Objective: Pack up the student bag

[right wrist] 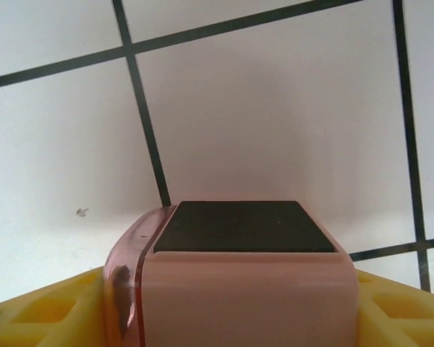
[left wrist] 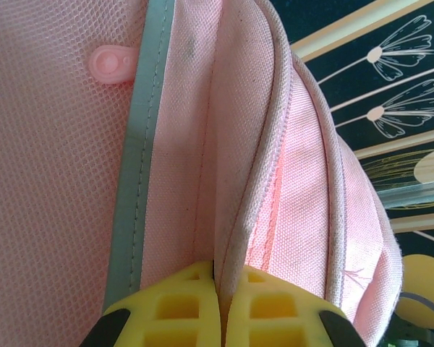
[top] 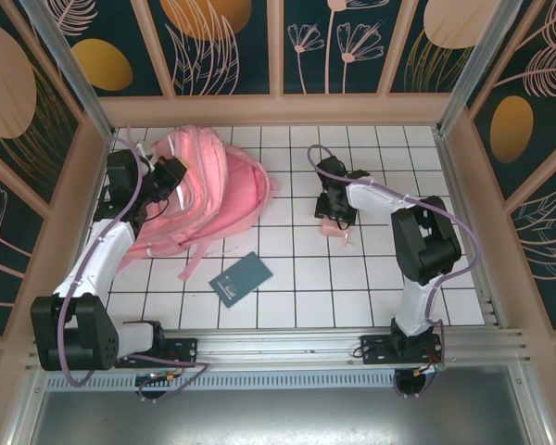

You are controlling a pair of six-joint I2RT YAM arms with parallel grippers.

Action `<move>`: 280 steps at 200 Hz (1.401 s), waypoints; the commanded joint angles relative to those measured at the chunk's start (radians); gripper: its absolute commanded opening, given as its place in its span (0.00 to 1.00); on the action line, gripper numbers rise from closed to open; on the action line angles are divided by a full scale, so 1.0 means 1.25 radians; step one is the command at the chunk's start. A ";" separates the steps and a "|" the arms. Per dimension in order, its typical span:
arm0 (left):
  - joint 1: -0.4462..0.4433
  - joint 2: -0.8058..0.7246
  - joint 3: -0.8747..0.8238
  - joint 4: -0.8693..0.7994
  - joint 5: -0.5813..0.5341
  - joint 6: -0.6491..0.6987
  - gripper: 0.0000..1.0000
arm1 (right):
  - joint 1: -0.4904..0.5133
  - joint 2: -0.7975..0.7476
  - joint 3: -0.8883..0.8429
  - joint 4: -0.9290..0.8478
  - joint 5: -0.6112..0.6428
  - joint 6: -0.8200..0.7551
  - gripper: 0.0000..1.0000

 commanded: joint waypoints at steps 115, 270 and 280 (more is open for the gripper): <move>-0.254 0.253 0.523 -0.328 0.161 0.269 0.00 | 0.027 -0.324 -0.036 0.113 -0.178 0.056 0.43; -0.298 0.332 0.681 -0.416 0.172 0.412 0.00 | 0.142 -0.235 -0.061 0.346 -0.062 0.384 0.41; -0.298 0.333 0.681 -0.417 0.178 0.412 0.00 | 0.139 -0.208 -0.040 0.348 -0.031 0.403 0.41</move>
